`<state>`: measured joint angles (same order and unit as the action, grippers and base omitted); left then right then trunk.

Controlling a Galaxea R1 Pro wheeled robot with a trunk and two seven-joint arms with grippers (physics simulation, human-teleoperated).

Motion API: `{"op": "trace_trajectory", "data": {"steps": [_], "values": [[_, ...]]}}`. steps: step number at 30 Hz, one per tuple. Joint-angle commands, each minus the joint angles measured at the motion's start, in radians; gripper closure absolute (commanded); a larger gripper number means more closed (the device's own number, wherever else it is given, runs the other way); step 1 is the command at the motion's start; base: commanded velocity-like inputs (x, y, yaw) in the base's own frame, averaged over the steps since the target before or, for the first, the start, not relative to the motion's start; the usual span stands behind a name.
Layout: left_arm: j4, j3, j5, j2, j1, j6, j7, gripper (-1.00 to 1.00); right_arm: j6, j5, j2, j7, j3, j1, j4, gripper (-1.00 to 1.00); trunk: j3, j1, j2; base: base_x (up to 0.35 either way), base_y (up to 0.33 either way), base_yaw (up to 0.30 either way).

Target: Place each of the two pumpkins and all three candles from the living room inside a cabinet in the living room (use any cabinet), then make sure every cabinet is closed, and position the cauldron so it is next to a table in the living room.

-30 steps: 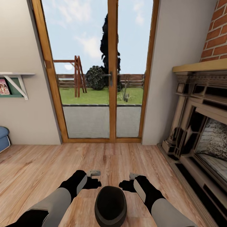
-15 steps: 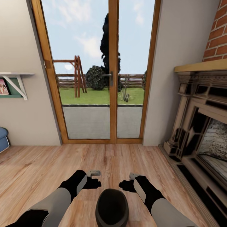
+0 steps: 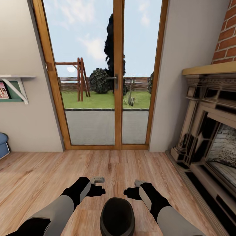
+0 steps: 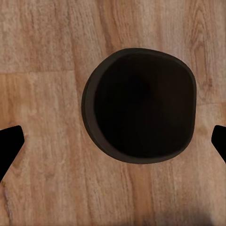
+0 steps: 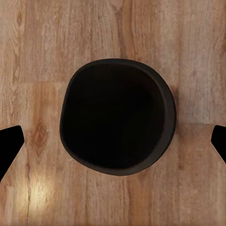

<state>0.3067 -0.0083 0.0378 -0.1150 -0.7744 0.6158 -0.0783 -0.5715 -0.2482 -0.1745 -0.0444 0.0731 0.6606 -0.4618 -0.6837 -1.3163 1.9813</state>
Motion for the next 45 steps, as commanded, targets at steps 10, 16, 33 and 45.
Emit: {"op": "trace_trajectory", "data": {"steps": [10,16,33,45], "values": [[0.002,-0.001,0.004,0.000,0.000,0.005,0.000,-1.00,-0.005,-0.005,0.000,-0.007,0.002,-0.001,-0.001,-1.00,-0.017,-0.019,0.036,0.001,0.000,0.000],[0.002,-0.001,0.004,0.000,0.000,0.005,-0.001,-1.00,-0.006,-0.005,0.000,-0.010,0.002,0.000,-0.001,-1.00,-0.036,-0.042,0.078,0.000,0.000,0.000],[0.000,-0.001,0.003,-0.002,0.000,-0.007,-0.003,-1.00,-0.006,0.001,0.000,-0.017,0.002,0.000,0.021,-1.00,-0.089,-0.107,0.197,0.000,0.000,0.000],[-0.002,-0.002,0.002,-0.002,0.001,-0.027,-0.003,-1.00,-0.005,0.003,0.000,-0.017,0.002,0.000,0.023,-1.00,-0.126,-0.153,0.281,0.000,0.000,0.000]]}}
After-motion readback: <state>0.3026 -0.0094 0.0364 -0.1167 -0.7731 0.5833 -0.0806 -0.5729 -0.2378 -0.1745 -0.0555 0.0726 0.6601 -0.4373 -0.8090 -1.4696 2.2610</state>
